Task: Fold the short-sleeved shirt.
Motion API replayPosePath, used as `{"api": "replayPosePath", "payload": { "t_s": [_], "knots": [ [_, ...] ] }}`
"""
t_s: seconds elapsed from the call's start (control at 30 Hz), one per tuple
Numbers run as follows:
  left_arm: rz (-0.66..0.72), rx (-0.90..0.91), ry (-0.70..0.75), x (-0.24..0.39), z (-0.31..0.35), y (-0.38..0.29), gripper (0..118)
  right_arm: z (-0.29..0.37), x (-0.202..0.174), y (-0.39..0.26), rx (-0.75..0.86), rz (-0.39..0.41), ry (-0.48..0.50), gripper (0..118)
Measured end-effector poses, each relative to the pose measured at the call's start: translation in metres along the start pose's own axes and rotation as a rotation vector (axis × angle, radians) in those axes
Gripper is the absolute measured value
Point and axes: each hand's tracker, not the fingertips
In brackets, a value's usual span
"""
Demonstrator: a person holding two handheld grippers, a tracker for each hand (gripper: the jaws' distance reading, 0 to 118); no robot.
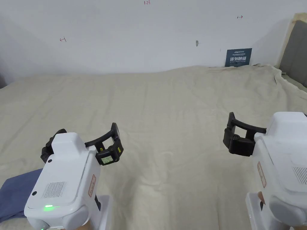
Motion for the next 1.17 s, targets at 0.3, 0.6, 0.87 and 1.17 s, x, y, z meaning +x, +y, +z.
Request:
{"api": "replayPosePath", "payload": {
  "t_s": [0.3, 0.6, 0.87, 1.17],
  "knots": [
    [-0.015, 0.0, -0.006, 0.0019, 0.0, -0.0013, 118, -0.003, -0.0005, 0.0015, -0.002, -0.012, 0.025, 118],
    [-0.018, 0.001, -0.008, 0.0025, -0.0002, -0.0019, 118, -0.0044, 0.0011, 0.0033, -0.005, -0.02, 0.029, 118],
    [-0.022, -0.002, -0.009, 0.0031, -0.0009, -0.002, 118, -0.0038, -0.002, 0.006, -0.008, -0.014, 0.029, 118],
    [-0.025, -0.009, -0.009, 0.0023, -0.0014, -0.003, 118, -0.0048, -0.0013, 0.0056, -0.013, -0.012, 0.033, 118]
  ]
}}
